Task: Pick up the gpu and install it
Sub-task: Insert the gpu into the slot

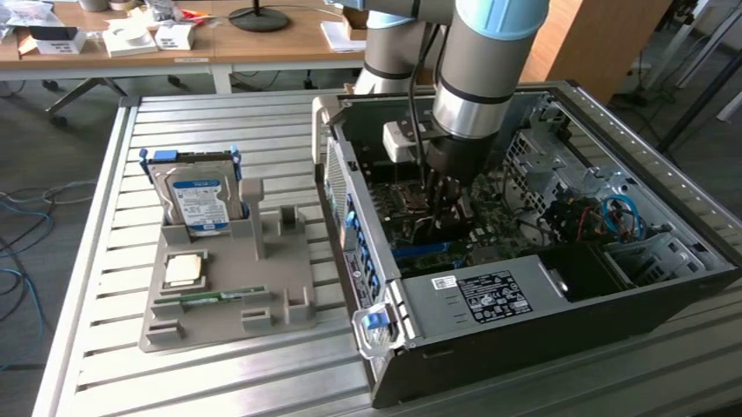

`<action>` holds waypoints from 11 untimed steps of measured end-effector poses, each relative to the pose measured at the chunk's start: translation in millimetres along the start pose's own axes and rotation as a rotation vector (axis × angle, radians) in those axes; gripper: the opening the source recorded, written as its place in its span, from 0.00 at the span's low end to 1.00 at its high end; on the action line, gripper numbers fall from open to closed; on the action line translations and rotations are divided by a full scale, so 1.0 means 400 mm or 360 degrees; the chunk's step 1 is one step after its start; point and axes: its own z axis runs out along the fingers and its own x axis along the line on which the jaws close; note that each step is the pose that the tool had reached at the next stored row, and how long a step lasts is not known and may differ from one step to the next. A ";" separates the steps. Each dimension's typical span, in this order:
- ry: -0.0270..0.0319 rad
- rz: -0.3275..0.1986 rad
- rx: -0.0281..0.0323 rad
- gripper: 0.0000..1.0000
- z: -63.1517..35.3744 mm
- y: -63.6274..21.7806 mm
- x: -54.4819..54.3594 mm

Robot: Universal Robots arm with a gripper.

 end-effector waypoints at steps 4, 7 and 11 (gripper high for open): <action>0.00000 0.0000 0.00000 0.26 0.003 0.002 -0.002; 0.00000 0.0000 0.00001 0.26 0.003 0.002 -0.002; -0.00001 0.0000 0.00000 0.26 0.004 0.002 -0.002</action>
